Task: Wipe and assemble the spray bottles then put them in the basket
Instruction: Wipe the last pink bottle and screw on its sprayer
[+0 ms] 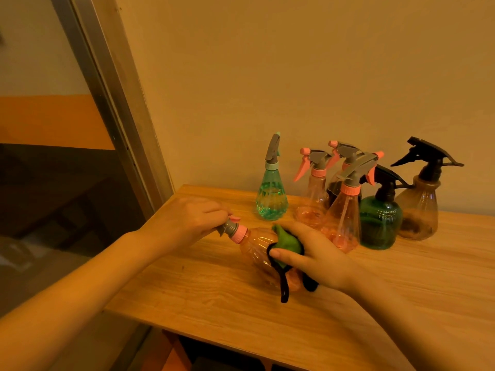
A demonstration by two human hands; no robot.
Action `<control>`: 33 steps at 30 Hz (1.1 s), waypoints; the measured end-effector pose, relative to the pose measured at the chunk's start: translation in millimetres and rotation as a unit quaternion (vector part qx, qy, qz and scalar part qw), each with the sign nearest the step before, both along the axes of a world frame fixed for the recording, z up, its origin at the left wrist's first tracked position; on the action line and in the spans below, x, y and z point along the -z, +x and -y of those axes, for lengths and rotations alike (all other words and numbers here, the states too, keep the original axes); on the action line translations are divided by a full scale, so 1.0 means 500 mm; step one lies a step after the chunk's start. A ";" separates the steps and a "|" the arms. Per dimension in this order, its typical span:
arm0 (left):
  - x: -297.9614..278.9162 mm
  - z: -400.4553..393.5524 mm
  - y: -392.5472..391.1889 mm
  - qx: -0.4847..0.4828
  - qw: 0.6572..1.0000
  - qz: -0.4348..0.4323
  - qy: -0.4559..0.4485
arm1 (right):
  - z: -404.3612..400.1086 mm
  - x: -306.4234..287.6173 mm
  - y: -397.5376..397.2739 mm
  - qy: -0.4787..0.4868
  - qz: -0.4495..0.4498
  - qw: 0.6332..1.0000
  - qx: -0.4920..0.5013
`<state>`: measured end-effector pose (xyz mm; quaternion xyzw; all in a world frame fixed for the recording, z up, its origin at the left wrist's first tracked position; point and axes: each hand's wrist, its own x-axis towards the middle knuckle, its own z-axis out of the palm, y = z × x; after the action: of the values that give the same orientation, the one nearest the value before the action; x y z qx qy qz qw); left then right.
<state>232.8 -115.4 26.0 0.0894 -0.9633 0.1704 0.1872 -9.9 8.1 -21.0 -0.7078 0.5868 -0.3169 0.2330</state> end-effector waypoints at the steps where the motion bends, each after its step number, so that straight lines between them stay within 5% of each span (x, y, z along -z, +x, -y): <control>1: -0.001 -0.003 -0.004 0.007 1.000 0.001 -0.005 | 0.005 -0.009 0.008 -0.008 -0.013 1.000 -0.003; 7: 0.011 -0.006 -0.013 0.006 0.999 -0.033 0.004 | 0.018 -0.023 0.028 -0.034 -0.044 0.998 -0.016; 11: 0.020 -0.003 -0.007 -0.077 0.989 -0.058 0.114 | 0.007 0.003 0.012 -0.035 -0.027 0.999 0.003; 18: -0.013 -0.012 -0.002 -0.142 0.940 0.020 0.310 | -0.027 0.046 -0.013 -0.034 0.026 0.998 0.044; 27: -0.031 -0.048 -0.064 -0.217 0.899 0.141 0.354 | -0.033 0.058 -0.006 -0.064 -0.003 0.997 0.044; 33: 0.005 -0.081 -0.095 -0.263 0.915 0.180 0.246 | -0.033 0.061 -0.008 -0.066 0.019 0.996 0.050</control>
<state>185.0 -75.1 23.7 0.3509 -0.9337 -0.0154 -0.0693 -14.1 24.5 -51.4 -0.6850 0.5946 -0.3801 0.1808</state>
